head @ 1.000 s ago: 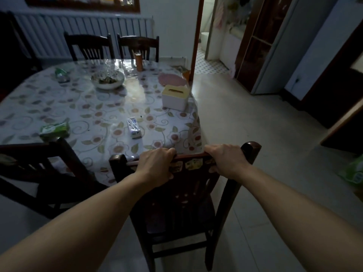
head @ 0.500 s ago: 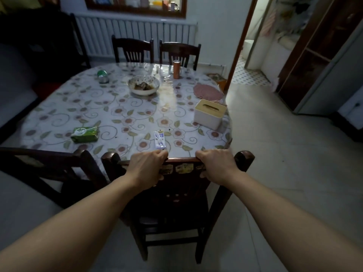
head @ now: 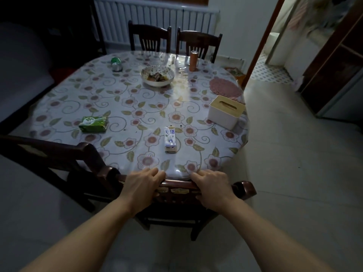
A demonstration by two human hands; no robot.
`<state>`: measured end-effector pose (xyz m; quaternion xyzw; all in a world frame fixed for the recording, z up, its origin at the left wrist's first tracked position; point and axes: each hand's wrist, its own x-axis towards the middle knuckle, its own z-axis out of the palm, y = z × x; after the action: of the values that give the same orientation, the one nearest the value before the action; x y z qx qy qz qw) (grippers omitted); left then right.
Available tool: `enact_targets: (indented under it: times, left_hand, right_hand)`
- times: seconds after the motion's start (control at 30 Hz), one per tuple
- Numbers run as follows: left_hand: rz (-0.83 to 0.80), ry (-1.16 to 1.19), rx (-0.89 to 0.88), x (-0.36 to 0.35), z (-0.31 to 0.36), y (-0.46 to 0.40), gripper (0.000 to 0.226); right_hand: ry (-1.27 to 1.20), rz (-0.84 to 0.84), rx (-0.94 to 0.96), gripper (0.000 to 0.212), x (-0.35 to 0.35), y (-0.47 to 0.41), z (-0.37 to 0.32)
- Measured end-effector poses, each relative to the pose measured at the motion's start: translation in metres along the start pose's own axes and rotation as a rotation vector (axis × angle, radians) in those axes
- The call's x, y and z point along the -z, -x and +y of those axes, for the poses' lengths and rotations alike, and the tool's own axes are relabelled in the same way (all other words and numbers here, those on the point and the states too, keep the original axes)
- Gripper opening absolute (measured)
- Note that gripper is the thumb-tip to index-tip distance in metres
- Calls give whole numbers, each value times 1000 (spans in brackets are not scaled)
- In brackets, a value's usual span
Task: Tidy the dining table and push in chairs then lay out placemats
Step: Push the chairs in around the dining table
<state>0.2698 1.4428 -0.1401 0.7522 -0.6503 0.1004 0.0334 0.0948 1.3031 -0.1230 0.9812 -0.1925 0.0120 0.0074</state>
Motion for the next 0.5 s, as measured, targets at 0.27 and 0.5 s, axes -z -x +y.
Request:
enact_targets:
  times: [0.27,0.5]
  left_hand:
    - [-42,63,-22,-22,13,33,56]
    - [3,68,-6,-26,11,19,49]
  right_hand:
    - [30,-91,-35,51,-19,28,-23]
    - [53,32,-104,50,-26,22,-22]
